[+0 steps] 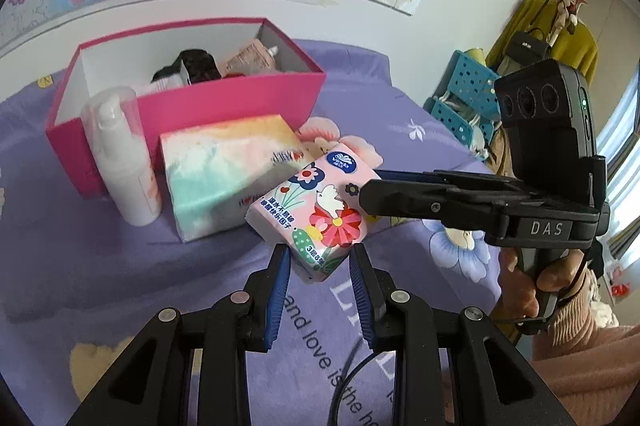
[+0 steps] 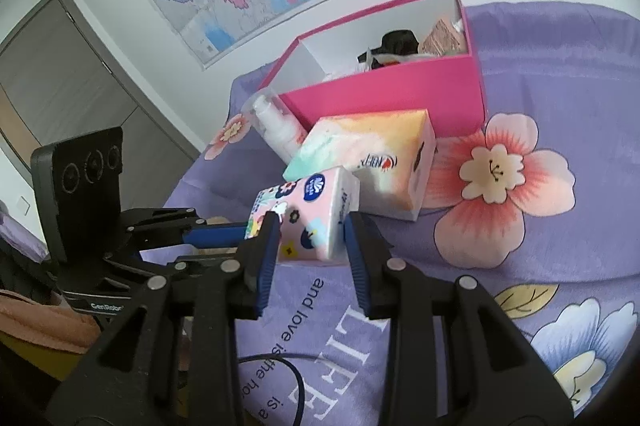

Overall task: Organize soft objects
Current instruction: 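Lift the pink tissue pack toward the pink box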

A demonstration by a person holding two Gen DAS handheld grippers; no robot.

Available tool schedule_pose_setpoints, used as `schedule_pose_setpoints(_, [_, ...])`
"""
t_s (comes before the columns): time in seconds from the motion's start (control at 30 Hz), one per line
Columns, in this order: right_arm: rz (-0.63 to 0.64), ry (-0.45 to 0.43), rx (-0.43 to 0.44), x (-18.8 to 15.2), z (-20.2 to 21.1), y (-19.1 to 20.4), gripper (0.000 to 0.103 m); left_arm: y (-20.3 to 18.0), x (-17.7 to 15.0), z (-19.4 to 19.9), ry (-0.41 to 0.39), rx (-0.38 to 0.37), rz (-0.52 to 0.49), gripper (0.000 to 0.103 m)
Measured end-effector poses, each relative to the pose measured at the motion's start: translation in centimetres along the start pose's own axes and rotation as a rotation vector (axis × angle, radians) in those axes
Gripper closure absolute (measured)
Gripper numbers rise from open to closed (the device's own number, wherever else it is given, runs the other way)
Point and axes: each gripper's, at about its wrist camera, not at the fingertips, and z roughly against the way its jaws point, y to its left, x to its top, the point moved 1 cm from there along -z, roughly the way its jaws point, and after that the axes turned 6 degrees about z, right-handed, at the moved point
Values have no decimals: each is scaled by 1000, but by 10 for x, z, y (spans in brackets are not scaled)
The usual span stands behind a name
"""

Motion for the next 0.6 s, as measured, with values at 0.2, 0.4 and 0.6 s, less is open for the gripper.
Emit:
schedule_pose_setpoints(0.2, [3, -11, 6, 9, 0, -3, 66, 0, 9, 5, -26, 10, -8, 73])
schedule_pose_setpoints(0.4, [13, -32, 4, 18, 3, -4, 66, -1, 18, 7, -45, 20, -13, 73])
schedule_pose_setpoints(0.6, [23, -49, -2, 27, 5, -7, 66, -1, 27, 6, -56, 26, -20, 73])
